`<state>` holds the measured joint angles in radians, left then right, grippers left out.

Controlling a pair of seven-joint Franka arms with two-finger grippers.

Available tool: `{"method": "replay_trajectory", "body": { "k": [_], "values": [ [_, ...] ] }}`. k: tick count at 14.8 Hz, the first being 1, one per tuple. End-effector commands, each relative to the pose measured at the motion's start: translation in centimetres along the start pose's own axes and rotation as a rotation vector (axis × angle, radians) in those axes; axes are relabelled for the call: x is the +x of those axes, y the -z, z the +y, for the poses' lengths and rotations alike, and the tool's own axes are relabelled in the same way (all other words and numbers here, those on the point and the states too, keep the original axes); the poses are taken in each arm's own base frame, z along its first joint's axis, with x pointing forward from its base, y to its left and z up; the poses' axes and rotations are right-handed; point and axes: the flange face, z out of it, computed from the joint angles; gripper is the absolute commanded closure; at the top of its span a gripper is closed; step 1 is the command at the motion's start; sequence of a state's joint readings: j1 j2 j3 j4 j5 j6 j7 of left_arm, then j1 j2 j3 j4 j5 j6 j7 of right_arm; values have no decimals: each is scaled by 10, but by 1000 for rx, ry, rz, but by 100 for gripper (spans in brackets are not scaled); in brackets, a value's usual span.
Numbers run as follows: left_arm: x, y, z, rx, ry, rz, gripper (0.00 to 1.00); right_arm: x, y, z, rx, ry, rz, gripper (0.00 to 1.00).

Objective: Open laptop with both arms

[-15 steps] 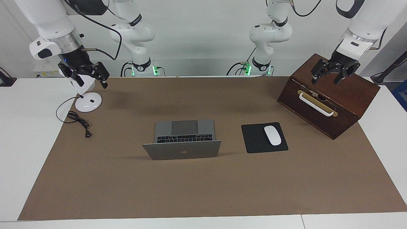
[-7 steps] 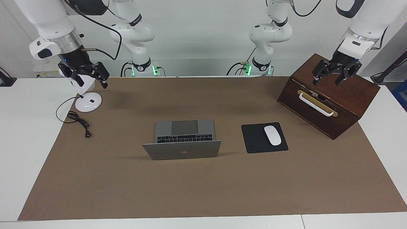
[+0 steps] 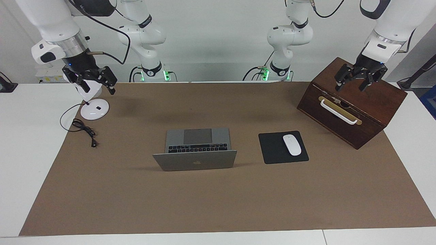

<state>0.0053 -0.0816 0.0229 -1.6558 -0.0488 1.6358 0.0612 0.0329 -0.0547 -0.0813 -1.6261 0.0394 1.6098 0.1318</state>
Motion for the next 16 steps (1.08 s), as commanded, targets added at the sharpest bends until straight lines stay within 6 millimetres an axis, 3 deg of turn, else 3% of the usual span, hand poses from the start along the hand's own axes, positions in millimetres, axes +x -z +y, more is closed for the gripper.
{"method": "replay_trajectory", "body": {
  "k": [1, 16],
  "values": [
    [-7, -2, -2, 23, 9, -32, 0, -7, -1, 6, -45, -8, 7, 0],
    [-12, -2, -4, 44, 8, -61, 0, -7, 2, 6, -50, 5, 14, 0]
  ]
}}
